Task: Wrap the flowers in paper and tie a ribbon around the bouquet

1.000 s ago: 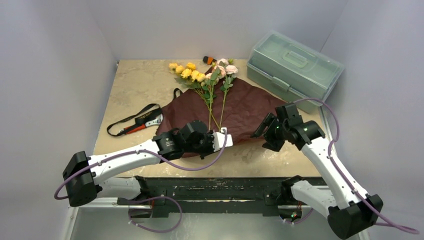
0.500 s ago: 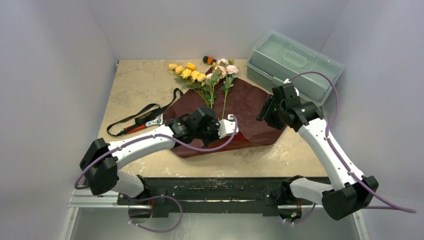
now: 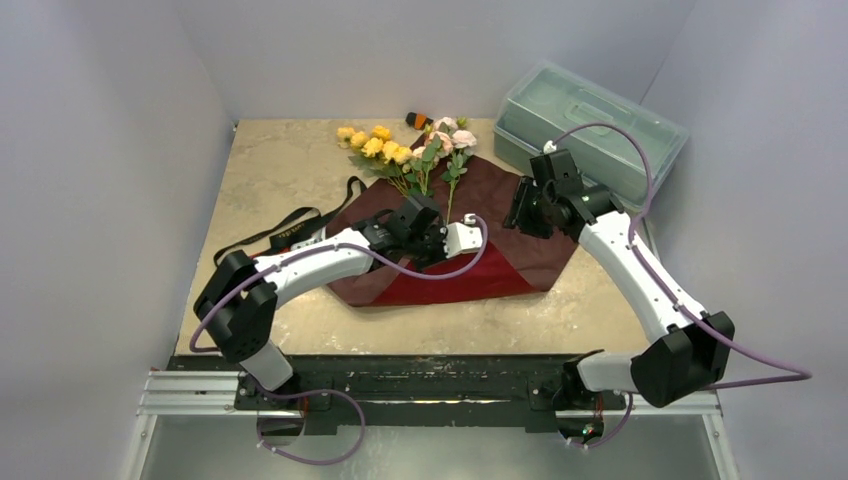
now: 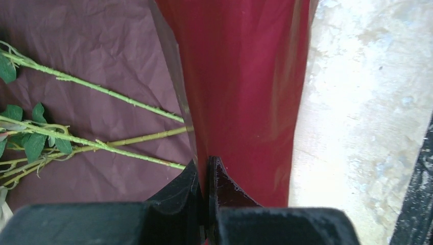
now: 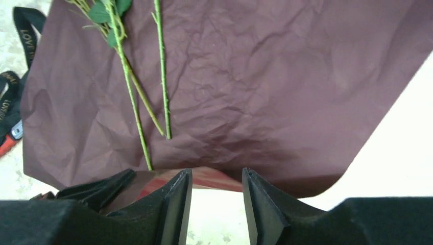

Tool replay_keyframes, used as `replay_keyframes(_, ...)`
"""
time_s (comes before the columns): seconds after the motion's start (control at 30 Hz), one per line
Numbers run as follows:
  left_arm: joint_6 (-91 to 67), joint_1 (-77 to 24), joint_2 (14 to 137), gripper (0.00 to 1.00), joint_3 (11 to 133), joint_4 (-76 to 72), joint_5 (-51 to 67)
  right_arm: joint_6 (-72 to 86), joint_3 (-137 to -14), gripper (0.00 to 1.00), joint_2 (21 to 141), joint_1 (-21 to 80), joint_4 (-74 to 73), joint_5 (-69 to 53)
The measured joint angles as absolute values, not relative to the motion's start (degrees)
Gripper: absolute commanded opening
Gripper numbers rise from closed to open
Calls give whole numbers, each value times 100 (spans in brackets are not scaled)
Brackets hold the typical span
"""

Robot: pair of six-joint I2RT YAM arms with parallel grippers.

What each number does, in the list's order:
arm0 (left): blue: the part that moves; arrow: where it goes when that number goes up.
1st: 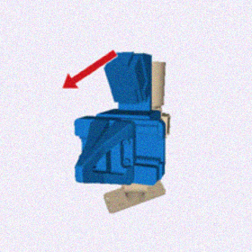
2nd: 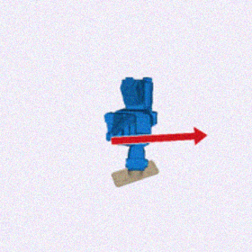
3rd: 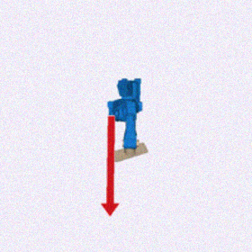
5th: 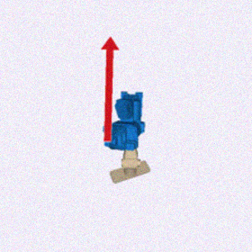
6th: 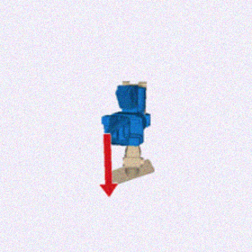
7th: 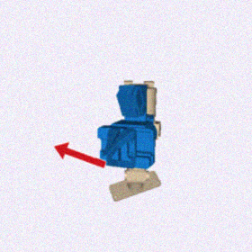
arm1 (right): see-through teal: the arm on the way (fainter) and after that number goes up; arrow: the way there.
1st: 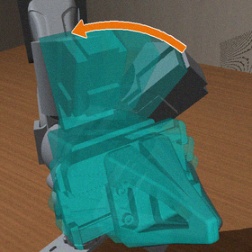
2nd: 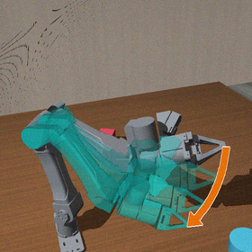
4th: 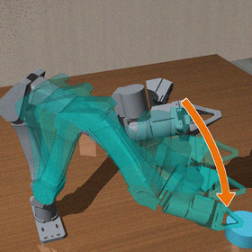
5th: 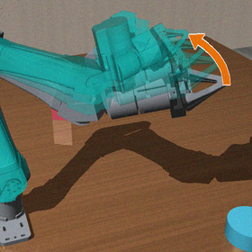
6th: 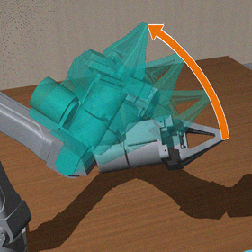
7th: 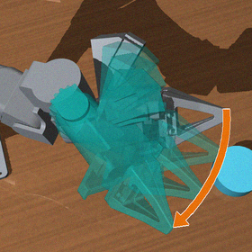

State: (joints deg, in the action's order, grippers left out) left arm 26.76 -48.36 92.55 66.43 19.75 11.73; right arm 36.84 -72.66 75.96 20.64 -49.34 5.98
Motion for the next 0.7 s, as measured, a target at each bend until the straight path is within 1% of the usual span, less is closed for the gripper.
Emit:
replay_keyframes(0.23,2751,-4593,9732,0,6866,1966,1175,3444,-6792,40,7459,2056,-4410,115)
replay_keyframes(0.43,2611,-4425,9913,0,6877,1844,1166,3430,-6117,38,7446,2056,-4077,-429)
replay_keyframes(0.57,2464,-4386,10049,0,6877,1712,1122,3522,-5666,36,7481,2056,-3590,-967)
replay_keyframes(0.7,2303,-4383,10235,0,6877,1632,1044,3754,-5216,35,7808,2056,-3024,-1428)
